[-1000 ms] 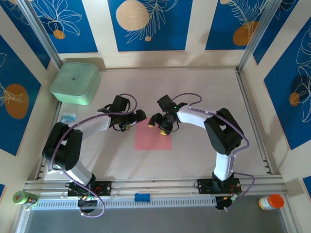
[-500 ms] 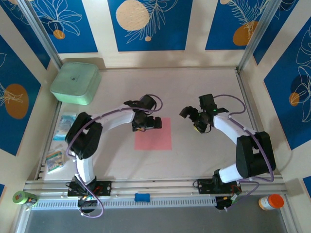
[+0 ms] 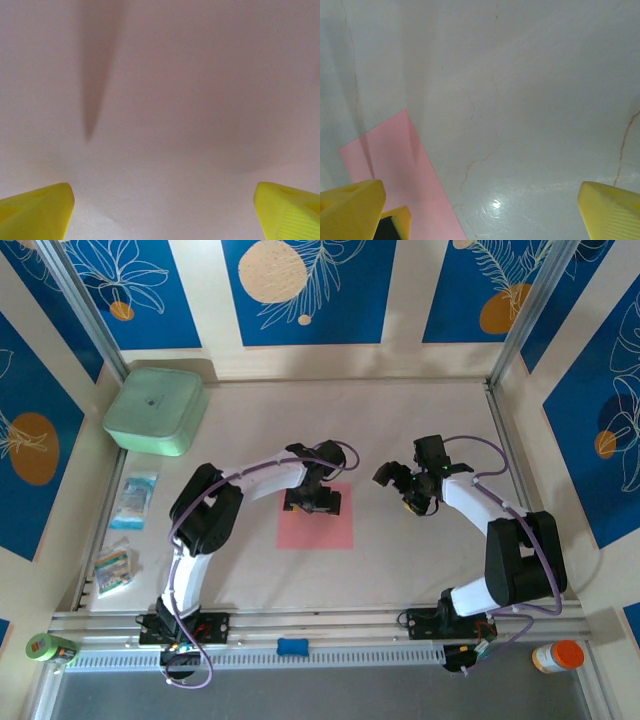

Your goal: Fold a paper plane with a square sheet of paper (pick it up from the middle)

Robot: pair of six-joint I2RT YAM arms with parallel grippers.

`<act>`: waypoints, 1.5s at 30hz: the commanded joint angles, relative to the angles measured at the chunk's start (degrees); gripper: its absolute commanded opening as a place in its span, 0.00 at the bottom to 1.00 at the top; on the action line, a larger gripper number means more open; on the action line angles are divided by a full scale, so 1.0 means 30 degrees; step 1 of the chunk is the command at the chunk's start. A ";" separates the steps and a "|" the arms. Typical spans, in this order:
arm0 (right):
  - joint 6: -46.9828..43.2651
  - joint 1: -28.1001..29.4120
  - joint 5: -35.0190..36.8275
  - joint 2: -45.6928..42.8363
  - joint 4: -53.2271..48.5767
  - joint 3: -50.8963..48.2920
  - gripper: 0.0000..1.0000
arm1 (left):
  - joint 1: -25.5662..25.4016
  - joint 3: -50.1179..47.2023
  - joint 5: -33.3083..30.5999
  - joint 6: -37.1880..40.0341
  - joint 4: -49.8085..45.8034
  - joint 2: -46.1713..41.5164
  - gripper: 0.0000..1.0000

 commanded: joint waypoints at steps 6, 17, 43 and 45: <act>-0.0383 0.0000 -0.0609 0.0548 -0.0257 0.0385 0.99 | -0.0390 0.1332 -0.0480 -0.1136 -0.1146 0.1379 0.91; -0.0179 -0.0030 -0.0423 0.0511 -0.0278 0.0312 1.00 | -0.0683 0.1049 -0.1833 -0.1894 -0.1925 0.2574 0.85; -0.0241 -0.0657 -0.1569 -0.0799 0.1539 -0.0624 0.99 | -0.0351 -0.1910 0.0688 -0.0787 0.3406 -0.2347 0.41; -0.0503 -0.0682 -0.2108 -0.1096 0.1895 -0.0687 0.98 | -0.0054 -0.2686 0.2185 -0.0204 0.4856 -0.3430 0.35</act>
